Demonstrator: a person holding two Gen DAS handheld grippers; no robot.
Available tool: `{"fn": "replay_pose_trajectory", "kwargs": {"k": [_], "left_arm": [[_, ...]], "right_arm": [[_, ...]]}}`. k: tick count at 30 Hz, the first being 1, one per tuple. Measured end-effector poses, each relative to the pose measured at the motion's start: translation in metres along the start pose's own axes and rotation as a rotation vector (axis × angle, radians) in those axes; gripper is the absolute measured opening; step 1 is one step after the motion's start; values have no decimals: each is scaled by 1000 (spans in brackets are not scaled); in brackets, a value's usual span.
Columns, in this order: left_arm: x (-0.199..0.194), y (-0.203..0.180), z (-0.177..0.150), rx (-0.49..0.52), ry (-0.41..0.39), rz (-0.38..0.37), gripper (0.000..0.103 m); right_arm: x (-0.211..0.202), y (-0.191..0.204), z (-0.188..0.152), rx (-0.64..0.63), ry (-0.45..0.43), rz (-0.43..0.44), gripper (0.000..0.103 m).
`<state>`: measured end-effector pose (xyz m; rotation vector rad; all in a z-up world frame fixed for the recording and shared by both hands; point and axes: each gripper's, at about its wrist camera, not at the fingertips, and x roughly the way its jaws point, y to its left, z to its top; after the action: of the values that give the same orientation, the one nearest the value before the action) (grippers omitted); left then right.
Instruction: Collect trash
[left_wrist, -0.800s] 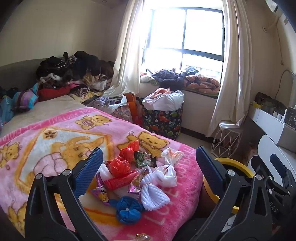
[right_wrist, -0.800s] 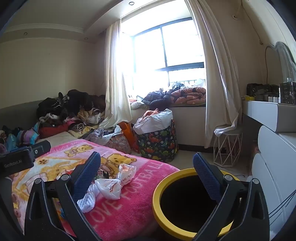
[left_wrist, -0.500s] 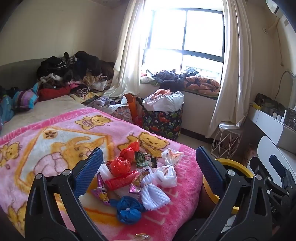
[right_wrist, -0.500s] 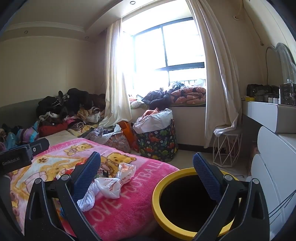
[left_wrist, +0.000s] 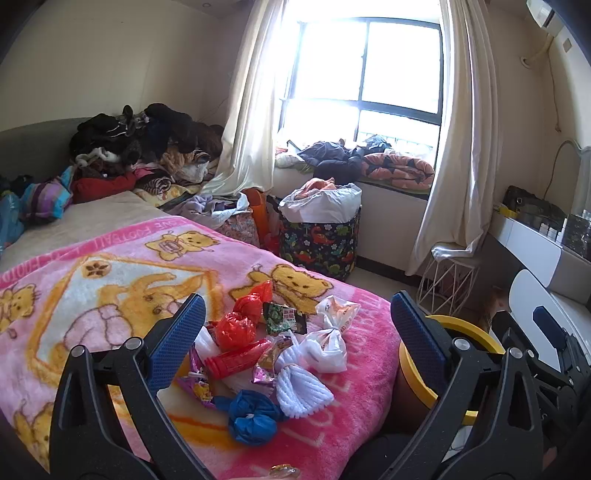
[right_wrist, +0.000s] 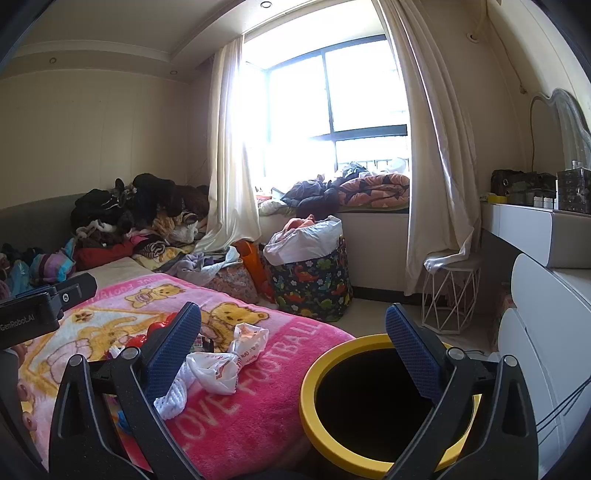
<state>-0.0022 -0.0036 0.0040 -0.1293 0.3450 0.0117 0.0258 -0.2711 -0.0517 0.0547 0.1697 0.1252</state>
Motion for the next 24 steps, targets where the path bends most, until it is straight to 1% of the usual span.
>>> {"fn": "replay_pose_trajectory", "kwargs": {"k": [24], "left_arm": [[-2, 1, 0, -3, -4, -3, 92]], "right_arm": [[-1, -4, -1, 2, -3, 0, 97]]}}
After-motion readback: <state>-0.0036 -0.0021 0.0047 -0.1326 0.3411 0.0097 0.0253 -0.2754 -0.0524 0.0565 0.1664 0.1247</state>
